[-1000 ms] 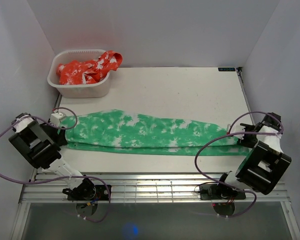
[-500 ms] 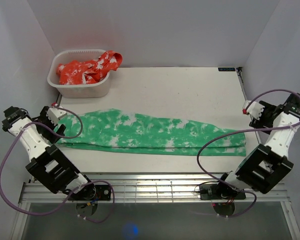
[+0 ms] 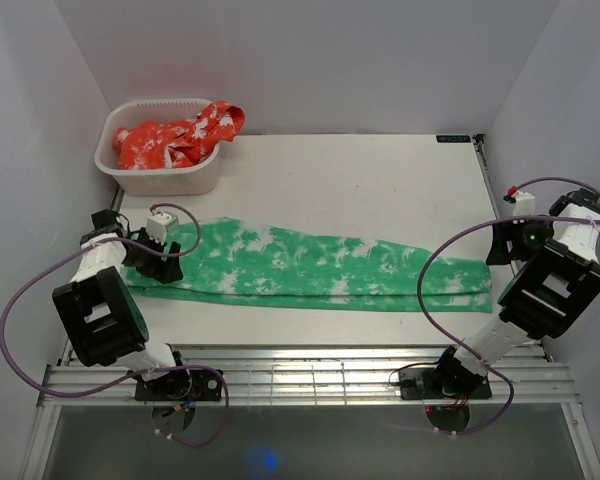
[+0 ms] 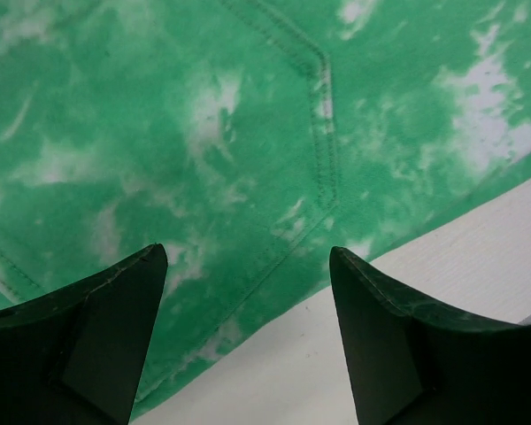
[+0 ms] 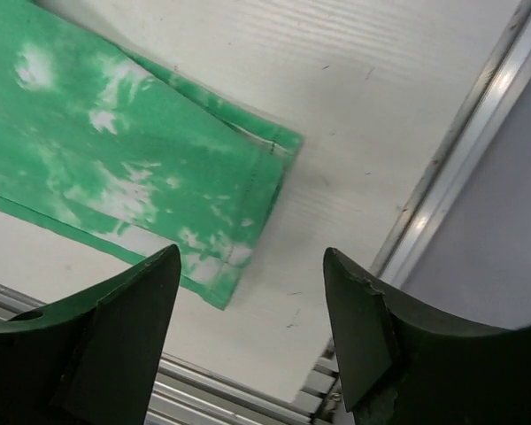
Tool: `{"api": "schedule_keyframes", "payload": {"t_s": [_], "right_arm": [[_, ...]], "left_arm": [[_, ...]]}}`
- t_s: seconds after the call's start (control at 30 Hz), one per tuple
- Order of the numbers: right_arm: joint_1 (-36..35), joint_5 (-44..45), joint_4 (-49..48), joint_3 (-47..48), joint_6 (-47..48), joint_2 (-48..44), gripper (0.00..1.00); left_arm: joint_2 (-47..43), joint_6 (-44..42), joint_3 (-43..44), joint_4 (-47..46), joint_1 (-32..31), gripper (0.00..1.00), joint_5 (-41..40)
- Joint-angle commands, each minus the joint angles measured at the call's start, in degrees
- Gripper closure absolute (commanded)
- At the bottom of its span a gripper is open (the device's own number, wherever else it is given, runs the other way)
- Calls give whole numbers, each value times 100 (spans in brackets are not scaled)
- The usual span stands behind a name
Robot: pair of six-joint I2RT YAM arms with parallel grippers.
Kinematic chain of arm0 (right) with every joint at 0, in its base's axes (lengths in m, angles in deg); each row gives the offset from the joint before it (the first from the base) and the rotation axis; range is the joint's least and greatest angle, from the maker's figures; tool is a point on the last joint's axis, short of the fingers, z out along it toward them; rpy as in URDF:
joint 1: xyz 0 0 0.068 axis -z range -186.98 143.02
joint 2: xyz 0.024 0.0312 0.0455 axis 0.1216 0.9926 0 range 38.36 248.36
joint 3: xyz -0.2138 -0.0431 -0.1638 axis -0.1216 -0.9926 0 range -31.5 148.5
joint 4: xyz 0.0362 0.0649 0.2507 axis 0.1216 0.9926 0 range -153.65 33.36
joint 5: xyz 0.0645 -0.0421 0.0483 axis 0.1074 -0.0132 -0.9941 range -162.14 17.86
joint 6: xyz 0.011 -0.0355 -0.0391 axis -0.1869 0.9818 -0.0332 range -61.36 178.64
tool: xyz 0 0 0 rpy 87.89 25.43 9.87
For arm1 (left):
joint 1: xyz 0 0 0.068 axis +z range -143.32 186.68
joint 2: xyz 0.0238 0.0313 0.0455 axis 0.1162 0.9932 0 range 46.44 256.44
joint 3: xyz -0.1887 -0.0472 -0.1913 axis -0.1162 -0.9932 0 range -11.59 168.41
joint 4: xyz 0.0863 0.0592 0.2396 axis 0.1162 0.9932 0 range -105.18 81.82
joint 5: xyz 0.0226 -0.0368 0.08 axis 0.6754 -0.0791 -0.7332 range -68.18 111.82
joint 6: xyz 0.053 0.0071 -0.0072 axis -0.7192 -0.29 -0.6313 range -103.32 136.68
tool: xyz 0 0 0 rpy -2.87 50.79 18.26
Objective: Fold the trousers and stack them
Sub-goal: Fold the trousers
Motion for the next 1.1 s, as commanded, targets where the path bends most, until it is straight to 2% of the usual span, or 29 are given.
{"api": "schedule_keyframes", "payload": {"t_s": [0.0,0.23,0.4,0.5,0.53,0.6,0.63,0.9,0.97,1.07], "right_arm": [[-8,-24,-172,-311,-940,-38,28],[-8,-119,-454,-874,-1230,260,25],[-8,-216,-278,-883,-1301,490,35],[-8,-277,-234,-787,-1319,455,55],[-8,-295,-156,-708,-1336,446,68],[-8,-365,-33,-602,-1345,455,79],[-8,-392,133,-541,-1319,472,91],[10,-402,1338,303,-1170,-142,92],[36,-156,1374,173,-1021,-371,92],[133,433,1042,-591,-827,-538,92]], "left_arm": [[127,718,-183,-636,17,16,-540],[145,841,-561,-952,17,16,-690],[162,885,-614,-1005,17,16,-716],[153,885,-711,-1110,17,16,-769],[162,885,-737,-1128,17,16,-778],[215,929,-799,-1198,17,17,-804],[232,938,-816,-1216,17,17,-822],[347,1061,-922,-1489,25,20,-1094],[382,1079,-896,-1497,25,20,-1121],[373,1079,-808,-1436,51,21,-1174]]}}
